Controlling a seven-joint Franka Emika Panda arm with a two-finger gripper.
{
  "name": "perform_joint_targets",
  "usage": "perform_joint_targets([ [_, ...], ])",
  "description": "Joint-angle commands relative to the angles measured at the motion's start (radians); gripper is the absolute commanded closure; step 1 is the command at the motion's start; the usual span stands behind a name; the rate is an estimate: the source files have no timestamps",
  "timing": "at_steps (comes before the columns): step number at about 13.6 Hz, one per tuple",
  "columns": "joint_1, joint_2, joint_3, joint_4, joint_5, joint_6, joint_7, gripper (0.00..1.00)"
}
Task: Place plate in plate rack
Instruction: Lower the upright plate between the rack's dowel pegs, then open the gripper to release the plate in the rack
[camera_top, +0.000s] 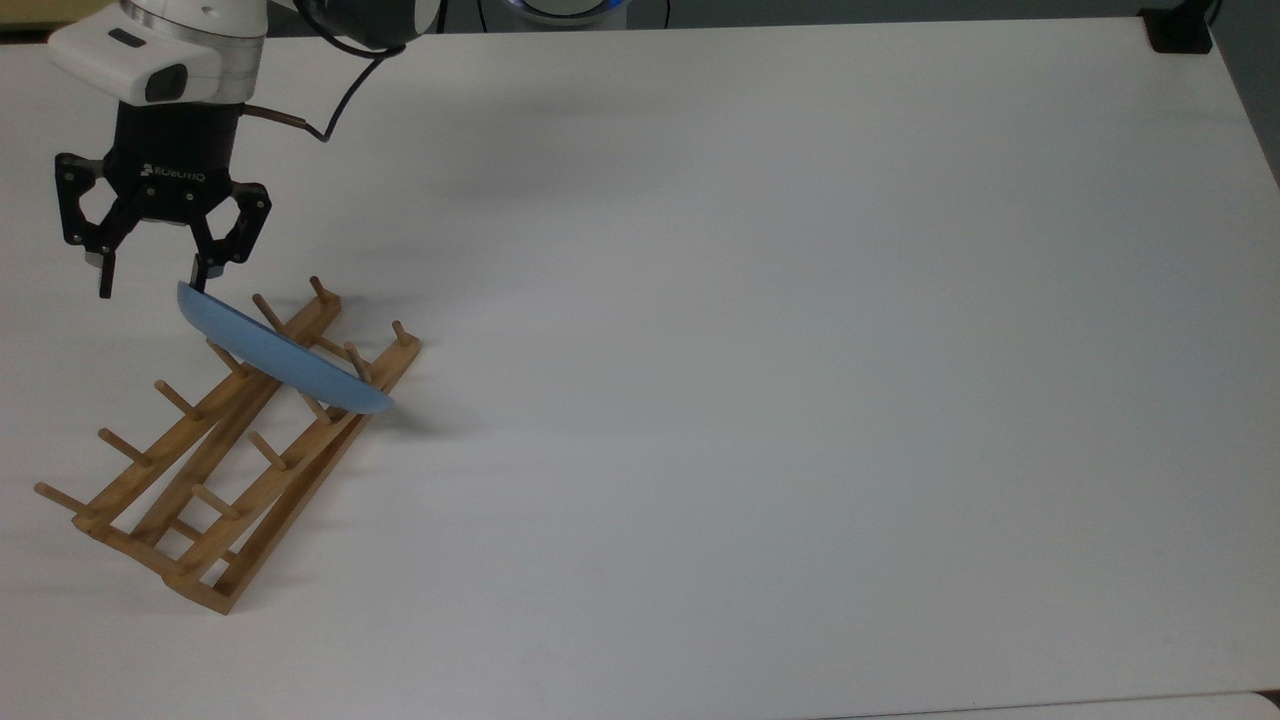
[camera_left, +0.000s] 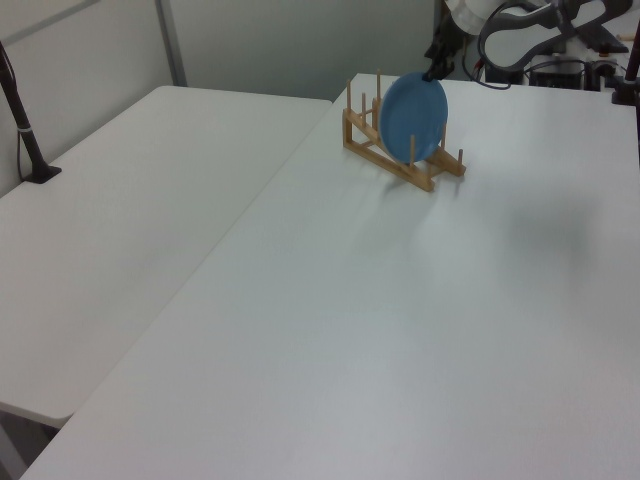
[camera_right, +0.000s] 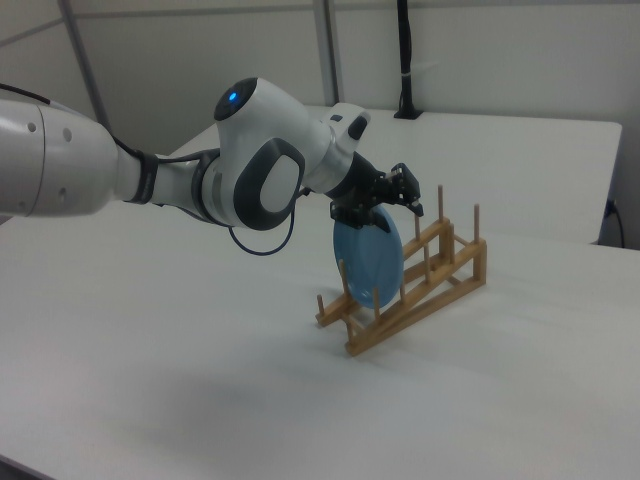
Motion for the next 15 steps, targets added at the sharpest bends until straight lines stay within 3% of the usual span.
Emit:
perform_joint_targets([
  [1,0.002,-0.014,-0.023,-0.018,-0.001,0.015,0.02,0.36],
  [15,0.005,-0.027,-0.023,-0.083,0.0,-0.016,0.098,0.36],
])
